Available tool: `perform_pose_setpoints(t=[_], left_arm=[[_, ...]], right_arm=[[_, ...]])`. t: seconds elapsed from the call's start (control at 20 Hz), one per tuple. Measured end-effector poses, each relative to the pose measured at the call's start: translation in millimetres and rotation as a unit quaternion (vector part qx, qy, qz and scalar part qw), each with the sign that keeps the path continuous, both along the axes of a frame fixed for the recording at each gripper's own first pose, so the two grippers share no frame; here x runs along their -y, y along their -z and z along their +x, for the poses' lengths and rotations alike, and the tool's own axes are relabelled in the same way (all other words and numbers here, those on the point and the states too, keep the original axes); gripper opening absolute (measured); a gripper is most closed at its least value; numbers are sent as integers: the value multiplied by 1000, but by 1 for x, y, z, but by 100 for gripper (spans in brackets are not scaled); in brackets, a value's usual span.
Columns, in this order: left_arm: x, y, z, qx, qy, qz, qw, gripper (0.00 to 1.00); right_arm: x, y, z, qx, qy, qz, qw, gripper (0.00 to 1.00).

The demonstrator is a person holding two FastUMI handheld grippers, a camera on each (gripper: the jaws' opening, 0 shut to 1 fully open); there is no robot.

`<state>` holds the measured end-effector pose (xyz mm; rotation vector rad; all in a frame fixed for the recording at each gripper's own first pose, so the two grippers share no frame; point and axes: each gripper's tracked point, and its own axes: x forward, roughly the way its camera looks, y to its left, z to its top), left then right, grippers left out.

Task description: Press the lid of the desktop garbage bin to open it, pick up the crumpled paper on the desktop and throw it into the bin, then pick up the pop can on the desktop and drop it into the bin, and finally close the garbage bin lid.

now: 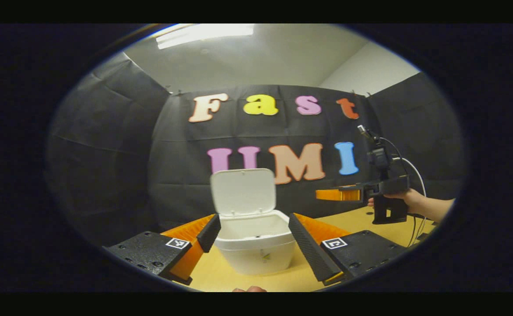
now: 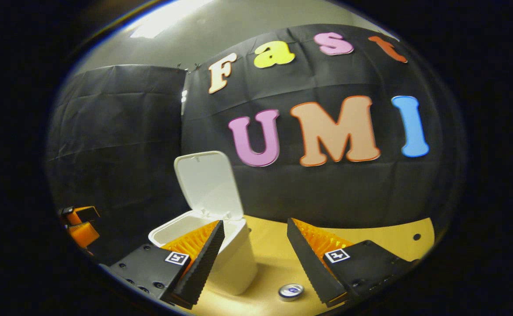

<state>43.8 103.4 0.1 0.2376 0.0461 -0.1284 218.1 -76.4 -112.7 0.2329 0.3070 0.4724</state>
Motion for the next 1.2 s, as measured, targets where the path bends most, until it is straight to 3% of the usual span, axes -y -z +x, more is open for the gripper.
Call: perform_pose_setpoints(t=[0.15,0.3,0.45,0.5,0.55,0.7,0.95,1.2], left_arm=[[80,40,33,-21,93,-19,995,93],[135,90,65,-38,130,-30,990,94],[149,172,103,-96,97,-57,989,92],[144,204,112,-126,77,-59,987,99],[138,234,119,-157,56,-57,984,93],[130,307,136,-234,21,-49,971,94],[127,359,150,-273,-2,-37,961,94],[122,391,140,-311,-13,-47,949,93]], right_arm=[[95,1,-37,-4,88,-4,996,95],[176,10,-81,-21,176,-37,983,93],[239,29,-136,-58,255,-65,963,95],[253,34,-154,-69,271,-67,958,95],[266,43,-170,-83,286,-75,952,95],[296,71,-200,-134,322,-102,932,95],[307,83,-209,-146,341,-93,924,95],[297,89,-200,-151,331,-101,926,95]])
